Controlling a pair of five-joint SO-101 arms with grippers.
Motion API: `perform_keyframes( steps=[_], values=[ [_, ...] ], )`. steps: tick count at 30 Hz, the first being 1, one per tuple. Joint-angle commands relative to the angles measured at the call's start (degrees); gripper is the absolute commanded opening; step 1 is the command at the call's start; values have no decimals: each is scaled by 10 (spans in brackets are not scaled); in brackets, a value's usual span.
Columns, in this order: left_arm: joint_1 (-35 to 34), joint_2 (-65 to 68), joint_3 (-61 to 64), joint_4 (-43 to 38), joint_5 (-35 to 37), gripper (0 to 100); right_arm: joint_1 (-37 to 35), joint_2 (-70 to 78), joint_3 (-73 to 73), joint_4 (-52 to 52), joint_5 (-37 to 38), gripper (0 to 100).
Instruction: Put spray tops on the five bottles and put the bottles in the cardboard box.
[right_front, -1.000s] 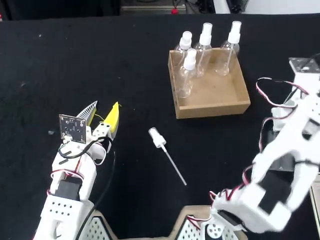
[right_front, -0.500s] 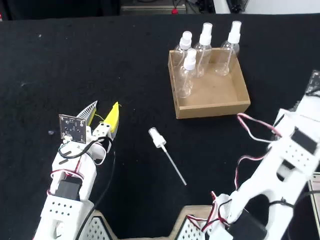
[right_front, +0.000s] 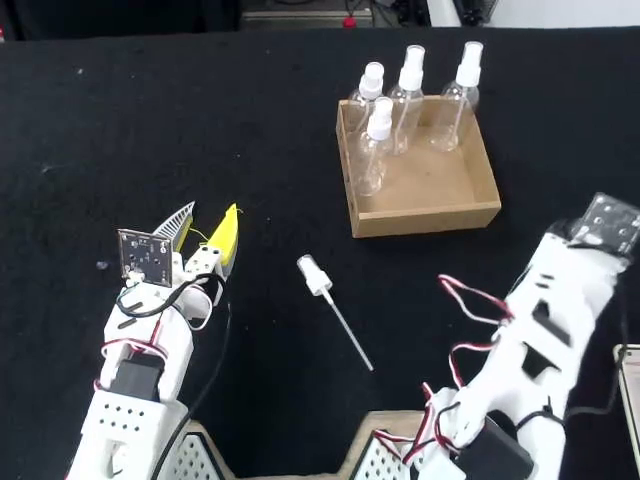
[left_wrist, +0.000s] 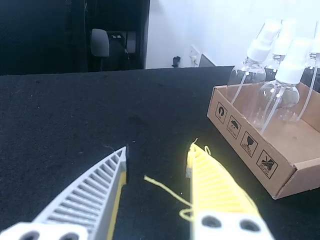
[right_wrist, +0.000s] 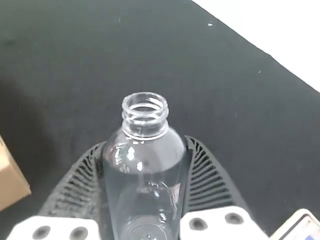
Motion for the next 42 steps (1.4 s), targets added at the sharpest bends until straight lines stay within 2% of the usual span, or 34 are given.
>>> perform_keyframes(
  steps=[1,12,18,30,33,39,42],
  values=[
    [-2,-8,11,-13,1,195,-5,-1,18,-34,-4,19],
    [-2,-9,11,-13,1,195,-5,-2,85,-85,-4,20],
    [-2,-9,11,-13,0,195,-5,-3,108,-84,-4,158],
    [-2,-9,11,-15,-1,195,-5,-3,110,-80,-4,171],
    [-2,-9,11,-15,-1,195,-4,-3,104,-45,-4,181],
    [-2,-9,11,-15,-1,195,-5,-3,70,40,-4,301],
    [-2,-9,11,-15,-1,195,-5,-3,56,63,-4,312]
  ],
)
